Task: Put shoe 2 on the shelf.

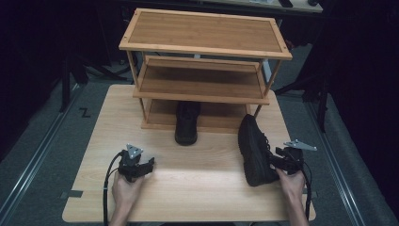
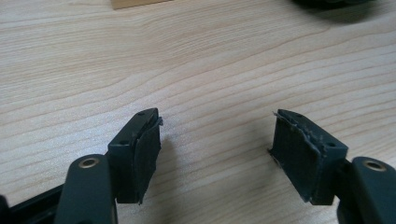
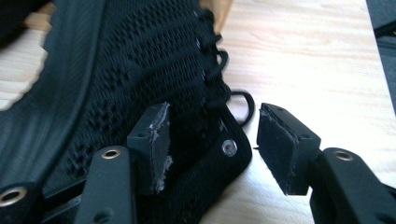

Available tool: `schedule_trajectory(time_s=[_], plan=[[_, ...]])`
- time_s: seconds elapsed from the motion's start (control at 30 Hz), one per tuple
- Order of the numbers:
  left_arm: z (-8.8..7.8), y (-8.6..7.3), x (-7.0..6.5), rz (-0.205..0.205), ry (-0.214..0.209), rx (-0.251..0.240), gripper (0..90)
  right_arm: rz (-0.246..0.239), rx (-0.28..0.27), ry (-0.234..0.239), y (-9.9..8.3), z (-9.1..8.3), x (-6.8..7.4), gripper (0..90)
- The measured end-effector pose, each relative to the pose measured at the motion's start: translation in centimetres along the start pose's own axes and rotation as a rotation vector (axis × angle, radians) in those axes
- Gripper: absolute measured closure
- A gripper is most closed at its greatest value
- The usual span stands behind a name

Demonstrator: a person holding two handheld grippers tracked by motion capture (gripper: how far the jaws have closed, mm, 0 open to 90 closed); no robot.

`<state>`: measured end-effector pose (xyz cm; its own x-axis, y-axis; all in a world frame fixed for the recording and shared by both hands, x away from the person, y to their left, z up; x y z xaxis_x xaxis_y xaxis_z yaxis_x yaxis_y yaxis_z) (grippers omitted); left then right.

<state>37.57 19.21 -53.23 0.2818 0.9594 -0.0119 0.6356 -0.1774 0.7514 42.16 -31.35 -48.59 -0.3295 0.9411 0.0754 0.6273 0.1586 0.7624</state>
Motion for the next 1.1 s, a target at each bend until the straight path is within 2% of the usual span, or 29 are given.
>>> schedule_trajectory(time_s=[0.4,0.53,0.6,0.7,0.73,0.77,0.87,0.93,0.97,1.0,1.1], plan=[[0.0,0.0,0.0,0.000,0.000,0.000,32.3,-0.053,-0.023,0.018,1.3,-0.4,2.1,44.0],[0.0,0.0,0.0,-0.001,0.000,-0.001,32.2,-0.082,-0.034,0.026,2.0,-0.6,3.1,43.7],[0.0,0.0,0.0,-0.001,0.001,-0.001,31.9,-0.115,-0.026,0.016,2.5,-0.7,4.0,43.7],[0.0,0.0,0.0,-0.001,0.001,-0.001,31.9,-0.127,-0.021,0.017,2.7,-0.7,4.5,44.1],[0.0,0.0,0.0,-0.001,0.001,-0.001,31.9,-0.133,-0.024,0.023,2.8,-0.7,4.6,44.2],[0.0,0.0,0.0,0.000,0.001,-0.001,31.8,-0.135,-0.033,0.052,2.8,-0.5,5.0,43.9],[0.0,0.0,0.0,0.000,0.000,0.000,31.8,-0.143,-0.031,0.047,3.0,-0.5,5.5,43.8],[0.0,0.0,0.0,-0.001,0.000,-0.001,31.7,-0.182,-0.034,0.037,3.2,-0.4,6.4,44.4],[0.0,0.0,0.0,-0.001,0.000,-0.001,31.6,-0.182,-0.034,0.037,3.2,-0.4,6.4,44.4],[0.0,0.0,0.0,0.000,0.000,-0.001,31.5,-0.206,-0.031,0.026,3.4,-0.4,7.1,44.7],[0.0,0.0,0.0,0.000,-0.006,0.000,30.6,-0.226,-0.027,0.016,3.6,-0.3,7.8,44.9]])
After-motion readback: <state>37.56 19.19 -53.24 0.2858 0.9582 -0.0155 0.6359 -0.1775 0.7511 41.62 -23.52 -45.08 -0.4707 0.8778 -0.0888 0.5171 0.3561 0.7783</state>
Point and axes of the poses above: each handheld gripper's, and its own axes: z roughly forward along the jaws, y roughly out of its top, x roughly to its left, the point moved 3 cm from there along z, roughly forward along the jaws
